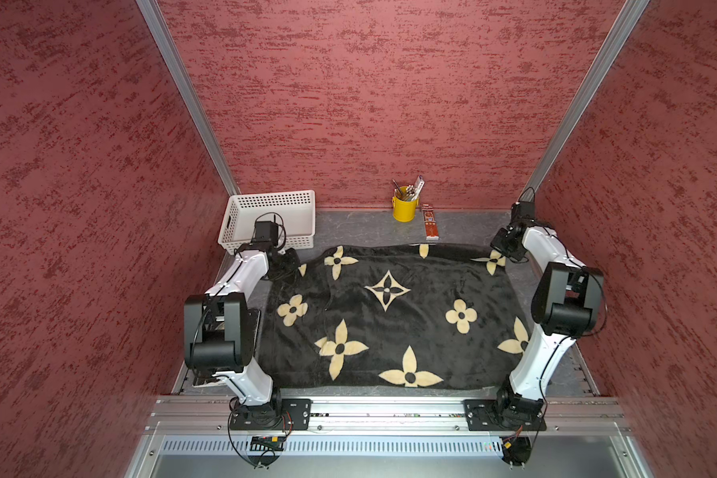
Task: Roll up the pillowcase
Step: Fold the pillowcase at the center of the board.
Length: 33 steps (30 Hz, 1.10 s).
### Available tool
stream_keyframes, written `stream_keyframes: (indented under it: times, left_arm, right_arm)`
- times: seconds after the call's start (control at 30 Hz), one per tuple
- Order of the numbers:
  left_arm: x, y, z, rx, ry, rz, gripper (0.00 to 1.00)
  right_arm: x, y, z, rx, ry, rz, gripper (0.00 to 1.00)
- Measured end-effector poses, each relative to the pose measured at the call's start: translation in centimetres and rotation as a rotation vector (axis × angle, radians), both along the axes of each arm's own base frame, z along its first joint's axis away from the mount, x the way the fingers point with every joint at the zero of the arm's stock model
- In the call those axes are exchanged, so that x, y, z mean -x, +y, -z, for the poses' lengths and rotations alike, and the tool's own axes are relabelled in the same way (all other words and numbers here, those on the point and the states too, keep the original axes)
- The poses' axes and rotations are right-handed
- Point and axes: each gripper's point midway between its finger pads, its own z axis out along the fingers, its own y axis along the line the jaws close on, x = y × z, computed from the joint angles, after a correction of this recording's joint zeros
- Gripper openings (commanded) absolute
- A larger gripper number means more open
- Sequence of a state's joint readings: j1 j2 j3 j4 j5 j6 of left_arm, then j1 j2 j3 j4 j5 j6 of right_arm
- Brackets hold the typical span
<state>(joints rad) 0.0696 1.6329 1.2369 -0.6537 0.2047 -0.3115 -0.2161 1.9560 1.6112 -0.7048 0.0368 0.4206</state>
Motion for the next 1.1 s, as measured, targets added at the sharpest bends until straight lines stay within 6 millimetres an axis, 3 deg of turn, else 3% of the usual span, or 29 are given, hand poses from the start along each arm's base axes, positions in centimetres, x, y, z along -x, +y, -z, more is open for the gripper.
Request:
stream_keyframes:
  times: [0.13,0.2,0.37,0.53,0.73,0.93,1.1]
  left_arm:
    - [-3.2,2.5,-7.3,-0.092,-0.192,-0.029,0.0]
    - [-4.2,3.9,-9.8,-0.126,-0.251,-0.052,0.0]
    - [-7.1,6.6,-13.2,-0.176,-0.327,-0.1,0.0]
    - [-10.5,7.7,-13.8,-0.195,-0.353,-0.111,0.0]
    - [-12.3,8.3,-12.7,-0.195,-0.341,-0.115,0.0]
    - [-11.4,9.2,-12.1,-0.196,-0.336,-0.14,0.0]
    - [-7.1,9.2,-11.0,-0.194,-0.309,-0.178,0.0]
  right_arm:
    - [-1.0,-0.2,-4.2,0.035,-0.099,-0.02,0.0]
    - [-2.0,-0.4,-6.2,0.055,-0.157,-0.033,0.0]
    - [-4.5,-0.5,-10.1,0.083,-0.283,-0.073,0.0]
    - [-7.7,-0.5,-12.7,0.092,-0.385,-0.114,0.0]
    - [-10.3,-0.5,-12.6,0.088,-0.414,-0.144,0.0]
    - [-9.2,-0.3,-10.7,0.075,-0.372,-0.146,0.0]
    - [-5.2,0.1,-8.2,0.073,-0.294,-0.126,0.0]
